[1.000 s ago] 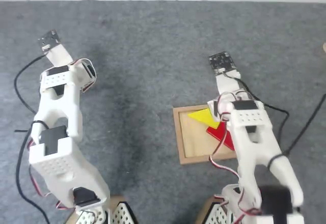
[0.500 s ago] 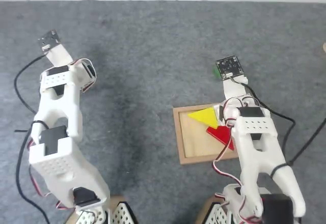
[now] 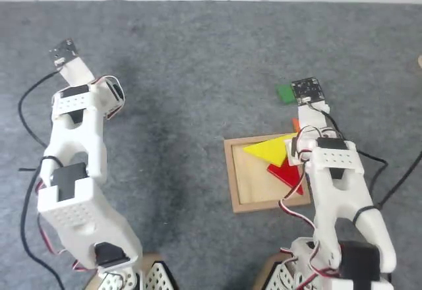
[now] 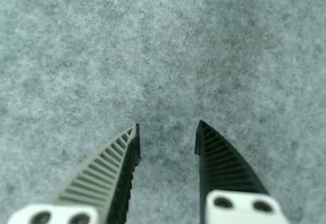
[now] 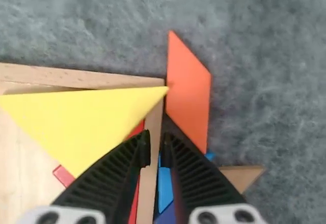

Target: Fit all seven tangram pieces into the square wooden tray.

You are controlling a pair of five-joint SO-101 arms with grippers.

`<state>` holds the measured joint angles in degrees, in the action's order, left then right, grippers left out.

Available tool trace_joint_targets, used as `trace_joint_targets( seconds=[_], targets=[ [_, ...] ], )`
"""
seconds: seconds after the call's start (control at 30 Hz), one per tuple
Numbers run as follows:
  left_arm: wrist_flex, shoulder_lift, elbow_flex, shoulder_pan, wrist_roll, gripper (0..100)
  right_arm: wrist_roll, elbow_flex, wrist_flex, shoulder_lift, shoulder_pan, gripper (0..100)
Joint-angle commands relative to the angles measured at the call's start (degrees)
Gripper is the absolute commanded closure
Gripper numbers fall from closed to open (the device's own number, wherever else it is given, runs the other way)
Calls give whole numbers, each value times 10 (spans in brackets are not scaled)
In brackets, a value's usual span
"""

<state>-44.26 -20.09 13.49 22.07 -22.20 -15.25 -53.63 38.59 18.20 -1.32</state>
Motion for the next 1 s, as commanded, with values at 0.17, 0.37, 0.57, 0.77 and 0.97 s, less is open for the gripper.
trace_joint_targets(
  seconds=[0.17, 0.37, 0.57, 0.77, 0.97],
  targets=[
    [8, 3, -15, -4, 17, 815, 5, 1, -20, 3, -52, 950],
    [8, 3, -15, -3, 17, 815, 6, -3, -16, 2, -94, 950],
    [8, 3, -15, -3, 17, 815, 7, -7, -16, 7, -92, 953],
    [9, 3, -15, -3, 17, 815, 6, -7, -15, 41, -53, 951],
    [9, 3, -15, -4, 17, 815, -32, -16, 28, 23, -5, 952]
  ],
)
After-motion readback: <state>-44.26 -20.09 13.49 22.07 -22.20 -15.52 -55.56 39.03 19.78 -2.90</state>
